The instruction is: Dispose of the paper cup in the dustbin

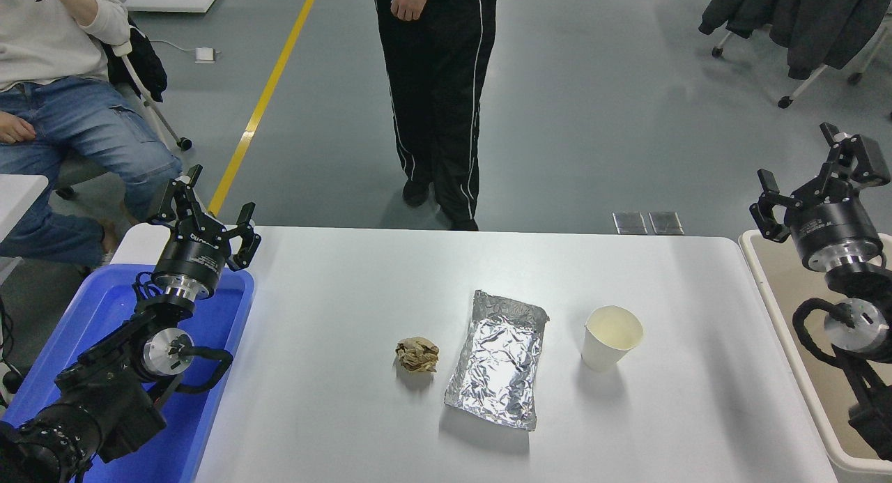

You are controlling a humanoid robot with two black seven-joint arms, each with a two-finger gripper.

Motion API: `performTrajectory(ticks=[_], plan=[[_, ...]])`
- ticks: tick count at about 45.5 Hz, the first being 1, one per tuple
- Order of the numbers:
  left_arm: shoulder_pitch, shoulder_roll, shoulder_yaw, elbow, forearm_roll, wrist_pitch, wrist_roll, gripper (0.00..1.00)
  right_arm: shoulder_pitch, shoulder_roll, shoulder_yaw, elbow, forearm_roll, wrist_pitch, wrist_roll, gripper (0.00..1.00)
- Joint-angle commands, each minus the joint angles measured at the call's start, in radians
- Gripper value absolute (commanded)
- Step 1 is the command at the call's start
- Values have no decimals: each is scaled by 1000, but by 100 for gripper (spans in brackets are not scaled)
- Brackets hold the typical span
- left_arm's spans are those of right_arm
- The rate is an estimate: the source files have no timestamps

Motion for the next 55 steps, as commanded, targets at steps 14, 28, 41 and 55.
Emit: performTrajectory(ticks=[14,28,41,55], plan=[[0,0,-1,0,0,0,0,100,-13,-2,-2,3,0,3,0,99],[0,0,1,1,0,0,0,100,-3,-10,-5,-31,2,1,-2,99],[0,0,1,0,0,0,0,100,18,-5,-26,-81,2,1,-2,99],[0,0,-1,0,0,0,0,100,64,-10,-75,-110,2,0,-2,99]])
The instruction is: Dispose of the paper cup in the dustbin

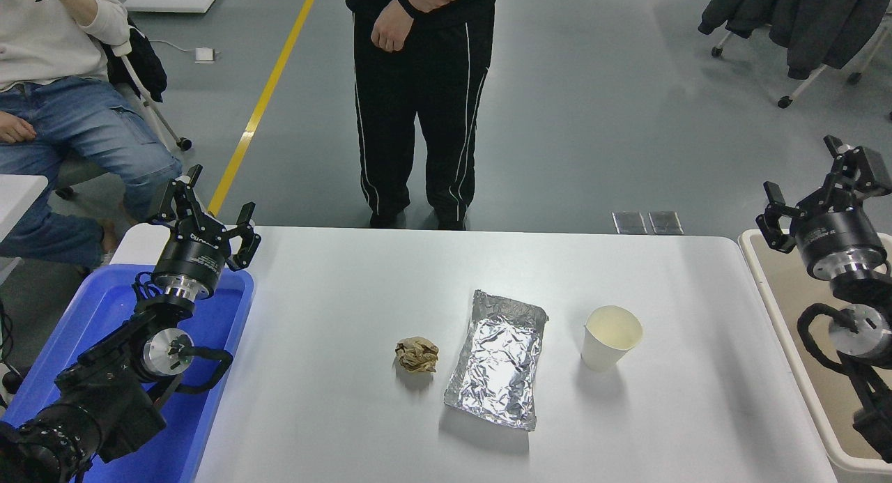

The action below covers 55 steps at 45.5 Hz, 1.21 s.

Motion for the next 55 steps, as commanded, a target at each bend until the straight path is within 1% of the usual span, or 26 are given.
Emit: performTrajectory(ticks=[1,5,10,16,23,27,28,29,33,40,49,55], plan=[[0,0,0,0,0,0,0,100,34,-5,-26,-29,0,0,0,99],[0,0,0,1,0,0,0,100,63,-17,-44,-53,-3,0,0,99],[0,0,0,1,0,0,0,100,120,-62,-159,-107,-6,0,0,99],[0,0,0,0,0,0,0,100,229,-135,-372,-165,-8,-6,0,99],[0,0,0,1,0,0,0,100,347,-187,-627,-169,-14,-11,0,99],[0,0,0,0,0,0,0,100,442,-223,-818,-165,-14,-9,0,99],[0,0,0,1,0,0,0,100,470,-230,-874,-159,-14,-9,0,99],[0,0,0,0,0,0,0,100,525,-239,-986,-155,-14,-6,0,99],[0,0,0,1,0,0,0,100,634,-244,-1225,-141,-14,-3,0,99],[0,0,0,0,0,0,0,100,813,-243,-1570,-78,-14,-1,2,99],[0,0,0,0,0,0,0,100,988,-230,-1888,69,-43,2,2,99],[0,0,0,0,0,0,0,100,1031,-203,-1980,143,-159,3,3,99]])
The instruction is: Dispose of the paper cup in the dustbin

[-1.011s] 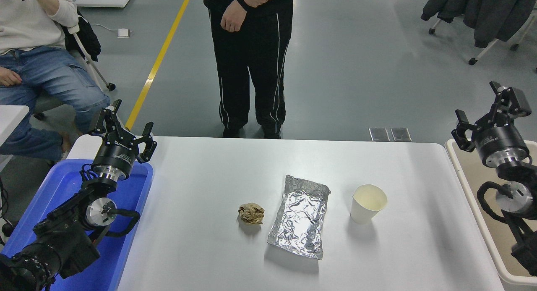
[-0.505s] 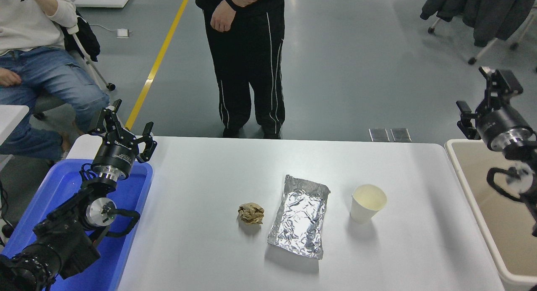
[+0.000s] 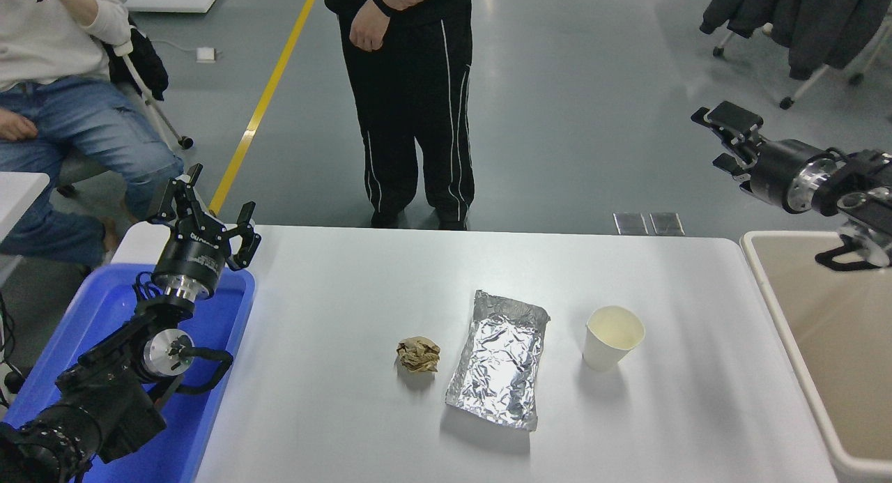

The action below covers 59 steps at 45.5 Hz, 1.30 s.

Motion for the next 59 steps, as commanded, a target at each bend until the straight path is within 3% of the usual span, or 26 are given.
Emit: performTrajectory(ticks=[1,14,48,54,59], plan=[[0,0,0,0,0,0,0,100,155,29,-307,137,-142,2,0,99],[0,0,0,0,0,0,0,100,125,57,-335,235,-388,2,0,99],[0,0,0,0,0,0,0,100,-93,195,-327,127,-388,-81,-6,98],[0,0,0,0,0,0,0,100,-110,213,-327,95,-386,-95,-4,96],[0,0,0,0,0,0,0,100,-128,230,-327,65,-383,-97,-4,88]])
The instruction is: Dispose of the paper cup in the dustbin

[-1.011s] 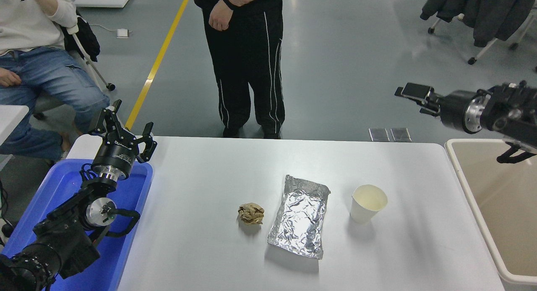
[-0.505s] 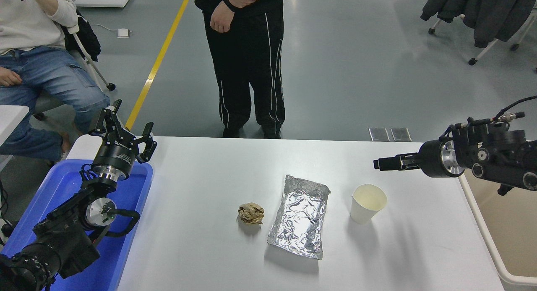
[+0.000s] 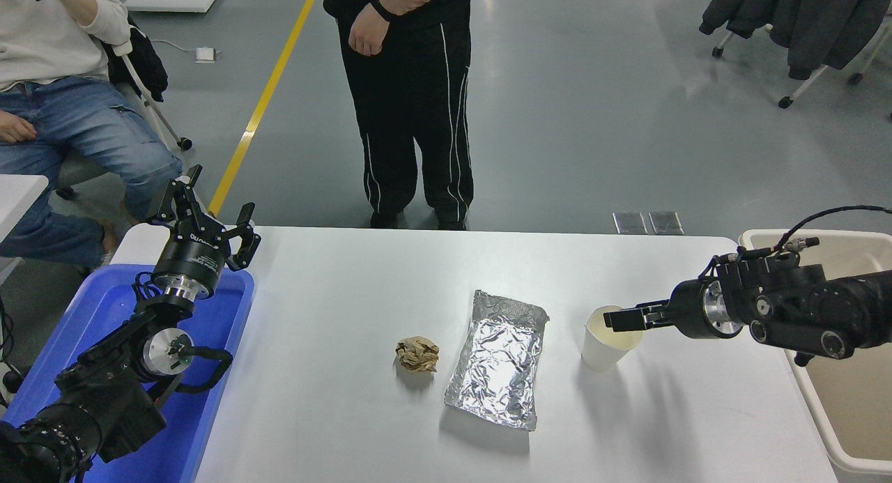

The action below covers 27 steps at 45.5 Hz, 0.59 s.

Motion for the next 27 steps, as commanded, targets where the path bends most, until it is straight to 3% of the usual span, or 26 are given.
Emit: performTrajectory(ticks=[1,9,16,22,27], plan=[[0,0,0,1,0,0,0,100,-42,38,1,-57,4,-15,1,88],[0,0,0,0,0,0,0,100,-54,40,-1,-61,6,-15,4,73],[0,0,0,0,0,0,0,100,-56,41,-16,-61,3,-6,3,26],[0,0,0,0,0,0,0,100,-62,41,-16,-61,6,-3,3,0],[0,0,0,0,0,0,0,100,-68,41,-16,-61,6,-2,3,0]])
